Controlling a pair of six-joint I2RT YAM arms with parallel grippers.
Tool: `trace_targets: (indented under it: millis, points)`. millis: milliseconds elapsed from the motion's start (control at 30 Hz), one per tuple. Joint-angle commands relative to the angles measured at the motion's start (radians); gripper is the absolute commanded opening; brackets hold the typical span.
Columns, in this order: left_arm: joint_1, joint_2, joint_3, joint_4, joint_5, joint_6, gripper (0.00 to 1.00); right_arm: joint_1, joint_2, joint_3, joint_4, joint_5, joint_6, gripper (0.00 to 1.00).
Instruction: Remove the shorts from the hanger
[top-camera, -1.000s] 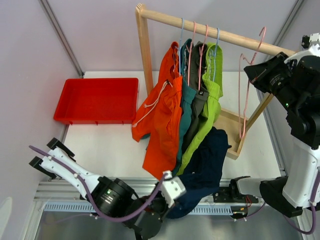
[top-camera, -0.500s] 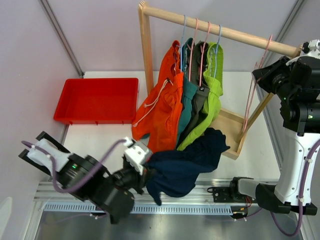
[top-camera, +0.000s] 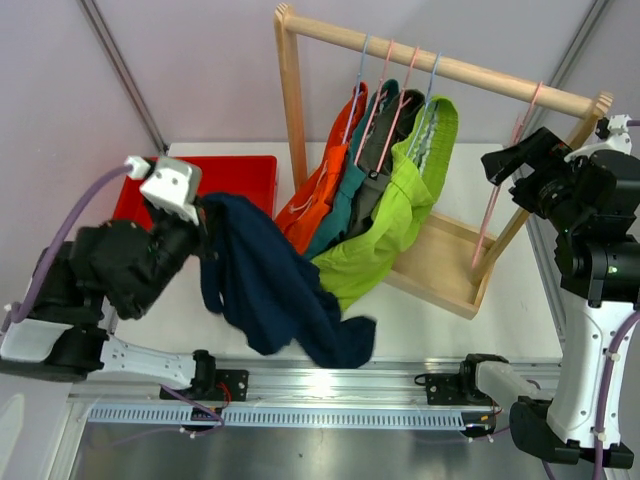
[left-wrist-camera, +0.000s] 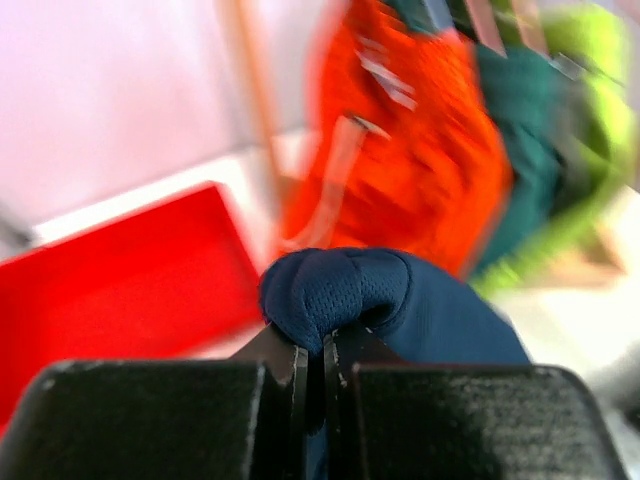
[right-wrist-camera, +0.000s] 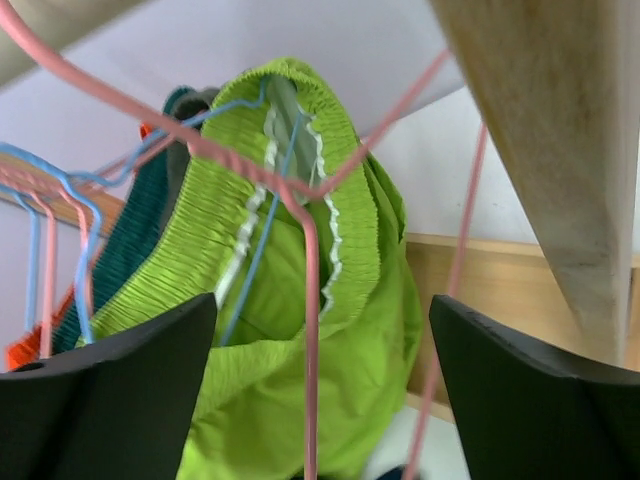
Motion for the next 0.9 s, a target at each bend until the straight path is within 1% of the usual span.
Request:
trace_targets:
  millis: [0, 33, 67, 100, 133, 167, 233, 267, 333, 367, 400, 433, 467, 500, 533, 567, 600, 633, 667, 733, 767, 867]
  points:
    - [0.179, -0.012, 0.044, 0.272, 0.033, 0.334, 0.00, -0.004, -0.011, -0.038, 0.022, -0.025, -0.003, 0.99]
    - [0.212, -0.008, 0.046, 0.294, 0.078, 0.374, 0.00, -0.004, -0.019, -0.045, 0.024, -0.028, -0.001, 0.99]
    - [0.286, 0.010, 0.061, 0.309, 0.108, 0.385, 0.00, -0.004, -0.025, -0.054, 0.026, -0.030, 0.000, 0.99]
    - [0.329, 0.027, 0.063, 0.309, 0.143, 0.391, 0.00, -0.004, -0.030, -0.070, 0.033, -0.035, 0.005, 0.99]
    - [0.367, 0.047, 0.070, 0.305, 0.213, 0.391, 0.00, -0.004, -0.042, -0.079, 0.039, -0.041, 0.006, 0.99]
    - [0.444, 0.088, 0.079, 0.296, 0.247, 0.389, 0.00, -0.004, -0.047, -0.093, 0.044, -0.048, 0.006, 0.99]
    - [0.518, 0.118, 0.073, 0.306, 0.307, 0.388, 0.00, -0.004, -0.061, -0.108, 0.049, -0.056, 0.009, 1.00]
    - [0.596, 0.130, 0.069, 0.329, 0.353, 0.385, 0.00, -0.004, -0.074, -0.114, 0.049, -0.061, 0.008, 0.99]
    - [0.688, 0.147, 0.073, 0.357, 0.422, 0.367, 0.00, -0.004, -0.094, -0.130, 0.039, -0.070, 0.005, 0.99]
    - [0.781, 0.149, 0.085, 0.380, 0.471, 0.363, 0.00, -0.004, -0.100, -0.131, 0.027, -0.077, 0.002, 1.00]
    - [0.829, 0.168, 0.098, 0.385, 0.491, 0.354, 0.00, -0.004, -0.108, -0.134, 0.023, -0.081, -0.003, 0.99]
    - [0.875, 0.184, 0.137, 0.386, 0.505, 0.347, 0.00, -0.004, -0.117, -0.143, 0.016, -0.084, -0.006, 0.99]
    - [0.970, 0.205, 0.189, 0.380, 0.540, 0.340, 0.00, -0.004, -0.142, -0.148, 0.010, -0.091, -0.009, 0.99]
    - [1.015, 0.260, 0.220, 0.375, 0.557, 0.324, 0.00, -0.004, -0.156, -0.156, 0.009, -0.094, -0.007, 0.99]
    - [1.056, 0.293, 0.293, 0.368, 0.568, 0.311, 0.00, -0.004, -0.169, -0.169, 0.007, -0.099, -0.004, 0.99]
    - [1.132, 0.331, 0.378, 0.343, 0.582, 0.299, 0.00, -0.004, -0.197, -0.176, 0.007, -0.104, -0.003, 0.99]
    - [1.167, 0.368, 0.420, 0.334, 0.573, 0.272, 0.00, -0.004, -0.209, -0.182, 0.007, -0.105, -0.003, 0.99]
    - [1.199, 0.441, 0.499, 0.325, 0.564, 0.258, 0.00, -0.004, -0.220, -0.188, 0.012, -0.111, -0.001, 0.99]
    - [1.263, 0.472, 0.567, 0.310, 0.568, 0.241, 0.00, -0.002, -0.240, -0.196, 0.013, -0.116, -0.001, 0.99]
    - [1.323, 0.523, 0.604, 0.351, 0.573, 0.230, 0.00, 0.002, -0.245, -0.193, 0.012, -0.120, -0.001, 0.99]
    - [1.333, 0.529, 0.607, 0.372, 0.574, 0.210, 0.00, 0.007, -0.248, -0.194, 0.012, -0.121, -0.001, 0.99]
    - [1.351, 0.549, 0.615, 0.455, 0.553, 0.218, 0.00, 0.022, -0.251, -0.206, 0.015, -0.114, -0.006, 0.99]
